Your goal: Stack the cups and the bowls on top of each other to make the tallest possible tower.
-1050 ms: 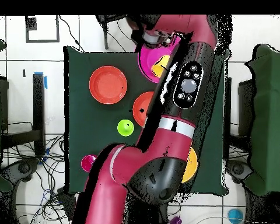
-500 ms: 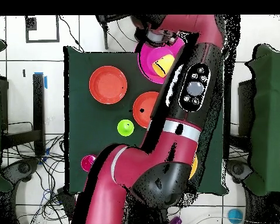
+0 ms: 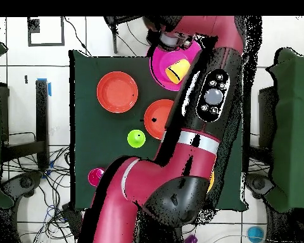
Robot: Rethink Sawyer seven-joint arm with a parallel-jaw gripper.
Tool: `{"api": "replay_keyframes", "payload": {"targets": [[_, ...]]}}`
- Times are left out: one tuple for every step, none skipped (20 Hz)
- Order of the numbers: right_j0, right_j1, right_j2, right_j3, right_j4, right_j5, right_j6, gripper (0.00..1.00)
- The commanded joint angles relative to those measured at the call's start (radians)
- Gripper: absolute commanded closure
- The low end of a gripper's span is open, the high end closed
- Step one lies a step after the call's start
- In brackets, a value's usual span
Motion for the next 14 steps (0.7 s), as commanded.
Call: {"api": "replay_keyframes", "payload": {"targets": [[0.011,0.0,0.106,0.084,-0.1,-0.027,-0.25,0.0],[0.013,-0.003,0.109,0.087,-0.104,-0.028,-0.247,0.0],[0.013,-0.003,0.108,0.083,-0.106,-0.025,-0.245,0.0],[0.011,-0.001,0.105,0.075,-0.105,-0.018,-0.243,0.0],[0.01,-0.001,0.102,0.07,-0.106,-0.012,-0.244,0.0],[0.01,-0.002,0.104,0.068,-0.109,-0.016,-0.246,0.0],[0.011,-0.002,0.105,0.068,-0.112,-0.016,-0.248,0.0],[0.012,-0.001,0.108,0.07,-0.115,-0.015,-0.249,0.0],[0.013,-0.001,0.112,0.072,-0.117,-0.009,-0.25,0.0],[0.02,-0.005,0.124,0.087,-0.125,-0.007,-0.256,0.0],[0.029,-0.013,0.141,0.107,-0.134,-0.003,-0.267,0.0],[0.041,-0.023,0.163,0.135,-0.146,-0.004,-0.278,0.0],[0.052,-0.035,0.185,0.166,-0.157,-0.007,-0.289,0.0],[0.063,-0.047,0.206,0.196,-0.168,-0.009,-0.3,0.0]]}}
